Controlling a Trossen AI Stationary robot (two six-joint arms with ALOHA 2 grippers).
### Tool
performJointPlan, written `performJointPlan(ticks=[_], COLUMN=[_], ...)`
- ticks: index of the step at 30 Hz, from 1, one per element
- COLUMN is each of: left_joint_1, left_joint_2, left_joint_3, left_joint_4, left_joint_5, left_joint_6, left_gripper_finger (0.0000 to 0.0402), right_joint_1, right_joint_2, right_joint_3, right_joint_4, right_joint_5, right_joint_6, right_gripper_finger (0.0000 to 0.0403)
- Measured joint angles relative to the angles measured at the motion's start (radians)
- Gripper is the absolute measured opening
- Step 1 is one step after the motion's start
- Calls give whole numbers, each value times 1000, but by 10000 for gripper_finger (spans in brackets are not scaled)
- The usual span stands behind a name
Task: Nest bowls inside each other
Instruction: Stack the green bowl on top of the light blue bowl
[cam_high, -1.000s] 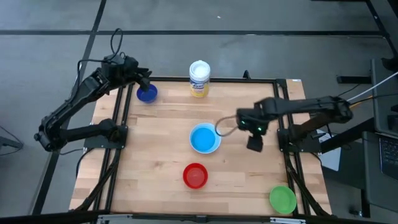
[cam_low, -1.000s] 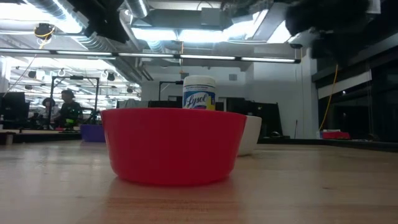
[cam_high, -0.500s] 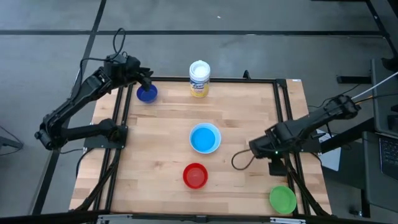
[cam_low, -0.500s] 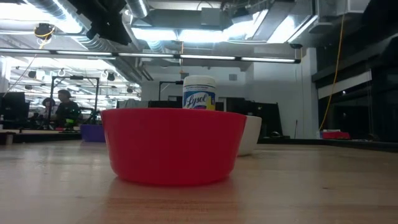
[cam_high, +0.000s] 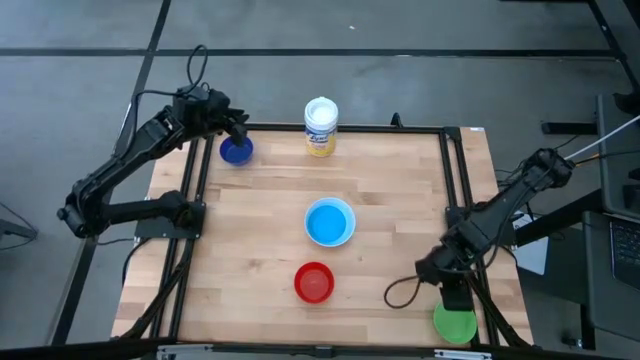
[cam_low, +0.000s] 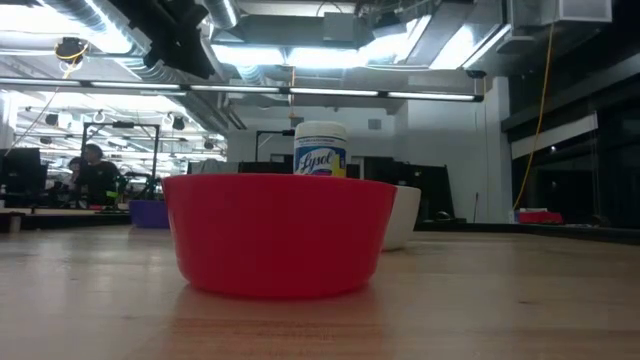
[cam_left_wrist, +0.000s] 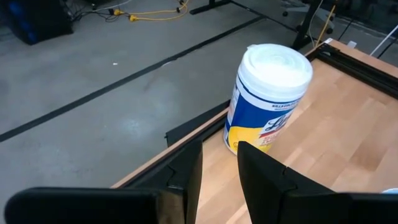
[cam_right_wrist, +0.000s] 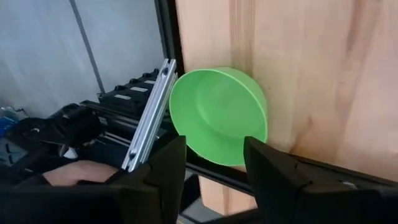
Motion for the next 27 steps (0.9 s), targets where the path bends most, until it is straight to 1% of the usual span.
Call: performJointPlan(ticks=[4, 7, 15, 19, 23, 27], left_joint_1=[0, 0, 0, 0, 0, 0], left_joint_2=[11, 16, 16, 16, 16, 16], left_joint_3=[0, 0, 0, 0, 0, 0], left_joint_4=[0, 0, 0, 0, -1, -1], left_joint_5=[13, 16, 16, 17, 17, 17], left_joint_6=[0, 0, -8, -13, -18, -19], left_gripper_finger=[98, 98, 98, 98, 98, 98], right_joint_1=[38, 48, 48, 48, 48, 48], right_joint_2=[0, 0, 0, 0, 0, 0], right_joint_3=[-82, -152, -288, -326, -348, -370], right_joint_4=[124, 184, 323, 385, 420, 435], right_joint_5=[-7, -7, -3, -3, 5, 13], right_joint_6=[85, 133, 161, 181, 186, 187], right_gripper_finger=[165, 159, 150, 156, 165, 165])
